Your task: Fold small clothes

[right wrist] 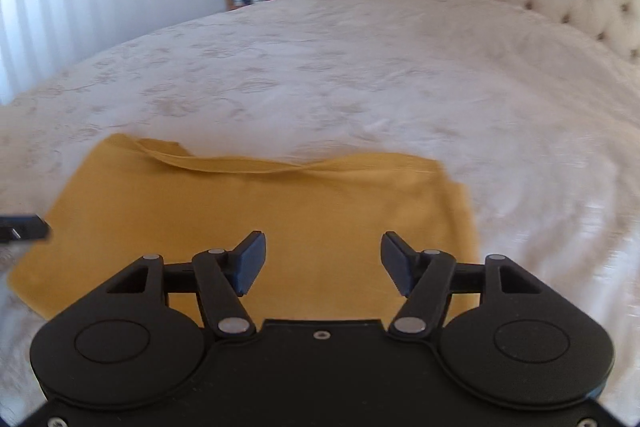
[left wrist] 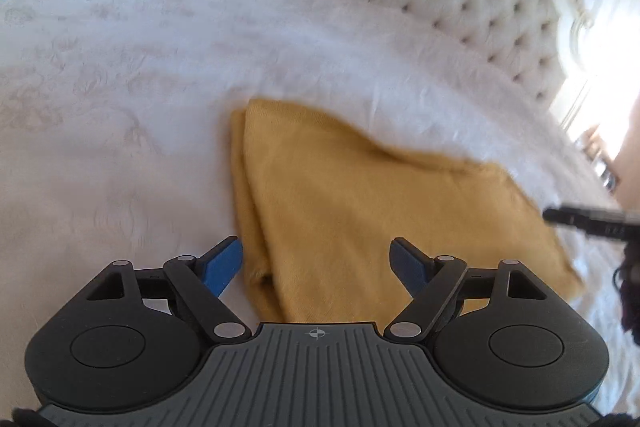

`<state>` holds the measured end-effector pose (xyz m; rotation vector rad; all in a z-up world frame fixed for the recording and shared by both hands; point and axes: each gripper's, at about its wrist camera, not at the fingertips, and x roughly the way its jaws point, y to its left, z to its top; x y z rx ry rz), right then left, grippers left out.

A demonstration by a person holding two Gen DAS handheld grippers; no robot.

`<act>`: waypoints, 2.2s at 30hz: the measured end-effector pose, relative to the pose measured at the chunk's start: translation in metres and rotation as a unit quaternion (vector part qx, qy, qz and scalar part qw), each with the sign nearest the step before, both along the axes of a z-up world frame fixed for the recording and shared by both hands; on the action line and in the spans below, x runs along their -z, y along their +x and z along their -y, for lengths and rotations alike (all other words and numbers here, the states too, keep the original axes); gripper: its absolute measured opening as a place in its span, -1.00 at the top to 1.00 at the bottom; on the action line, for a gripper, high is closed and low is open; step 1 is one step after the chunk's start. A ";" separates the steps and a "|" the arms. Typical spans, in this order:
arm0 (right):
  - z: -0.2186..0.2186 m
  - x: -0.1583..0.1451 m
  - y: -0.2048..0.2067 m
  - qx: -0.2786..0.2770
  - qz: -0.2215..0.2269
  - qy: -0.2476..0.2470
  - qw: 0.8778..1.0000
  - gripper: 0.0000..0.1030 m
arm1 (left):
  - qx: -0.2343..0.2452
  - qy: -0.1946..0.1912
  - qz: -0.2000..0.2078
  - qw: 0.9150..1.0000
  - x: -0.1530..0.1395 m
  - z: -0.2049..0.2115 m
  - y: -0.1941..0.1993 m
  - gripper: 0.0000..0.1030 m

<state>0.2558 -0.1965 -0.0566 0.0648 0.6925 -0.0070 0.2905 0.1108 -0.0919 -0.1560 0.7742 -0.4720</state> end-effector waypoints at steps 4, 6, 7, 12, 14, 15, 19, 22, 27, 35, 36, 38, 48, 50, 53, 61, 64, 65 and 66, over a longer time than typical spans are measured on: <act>-0.031 0.013 0.035 -0.039 -0.011 0.016 0.999 -0.31 | 0.005 0.026 -0.022 0.999 0.010 0.001 0.003 -0.55; -0.045 0.019 0.052 -0.062 -0.020 0.018 0.998 -0.31 | 0.002 0.017 -0.023 1.000 0.008 -0.002 0.001 -0.55; -0.051 0.023 0.060 -0.072 -0.023 0.019 0.997 -0.31 | 0.001 0.013 -0.024 1.000 0.009 -0.003 0.002 -0.55; -0.069 0.040 0.107 -0.085 -0.048 0.004 0.995 -0.33 | 0.002 0.009 -0.026 1.000 0.010 -0.004 0.002 -0.55; -0.069 0.044 0.129 -0.072 -0.051 -0.004 0.996 -0.35 | 0.005 0.012 -0.024 1.000 0.011 -0.003 0.002 -0.56; -0.068 0.045 0.139 -0.060 -0.051 -0.009 0.997 -0.35 | 0.007 0.015 -0.022 1.000 0.011 -0.003 0.002 -0.56; -0.051 0.034 0.154 -0.007 -0.028 -0.002 1.000 -0.35 | 0.012 0.019 -0.019 1.000 0.011 -0.002 0.001 -0.57; -0.039 0.021 0.132 -0.013 -0.006 0.012 1.000 -0.35 | 0.010 0.016 -0.019 1.000 0.010 -0.003 0.001 -0.57; -0.024 0.025 0.076 -0.045 -0.025 -0.011 0.999 -0.40 | 0.011 0.021 -0.015 1.000 0.010 -0.001 -0.001 -0.58; 0.018 0.050 -0.014 -0.012 -0.048 -0.046 0.998 -0.62 | 0.023 0.056 0.002 0.998 0.012 0.007 -0.008 -0.60; 0.023 0.051 -0.021 -0.009 -0.051 -0.048 0.998 -0.65 | 0.024 0.057 0.006 0.998 0.013 0.008 -0.009 -0.65; 0.031 0.052 -0.034 -0.003 -0.048 -0.043 0.998 -0.65 | 0.029 0.063 0.019 0.997 0.015 0.010 -0.013 -0.70; 0.073 0.062 -0.089 0.024 -0.014 0.030 0.999 -0.79 | 0.035 0.092 0.027 0.995 0.016 0.009 -0.034 -0.73; 0.082 0.066 -0.100 0.033 -0.004 0.060 0.998 -0.80 | 0.031 0.100 0.010 0.994 0.013 0.009 -0.040 -0.74; 0.092 0.070 -0.112 0.034 0.010 0.087 0.996 -0.80 | 0.022 0.106 -0.018 0.994 0.008 0.009 -0.045 -0.74; 0.109 0.081 -0.134 0.015 0.055 0.158 0.986 -0.92 | -0.049 0.038 -0.056 0.996 -0.028 0.014 -0.047 -0.74; 0.118 0.084 -0.139 0.016 0.072 0.194 0.978 -0.93 | -0.063 0.019 -0.047 0.997 -0.042 0.036 -0.034 -0.75; 0.120 0.085 -0.140 0.016 0.073 0.203 0.976 -0.93 | -0.060 0.024 -0.046 0.997 -0.044 0.047 -0.029 -0.75; 0.122 0.085 -0.139 0.016 0.073 0.209 0.975 -0.93 | -0.056 0.032 -0.043 0.997 -0.045 0.061 -0.022 -0.75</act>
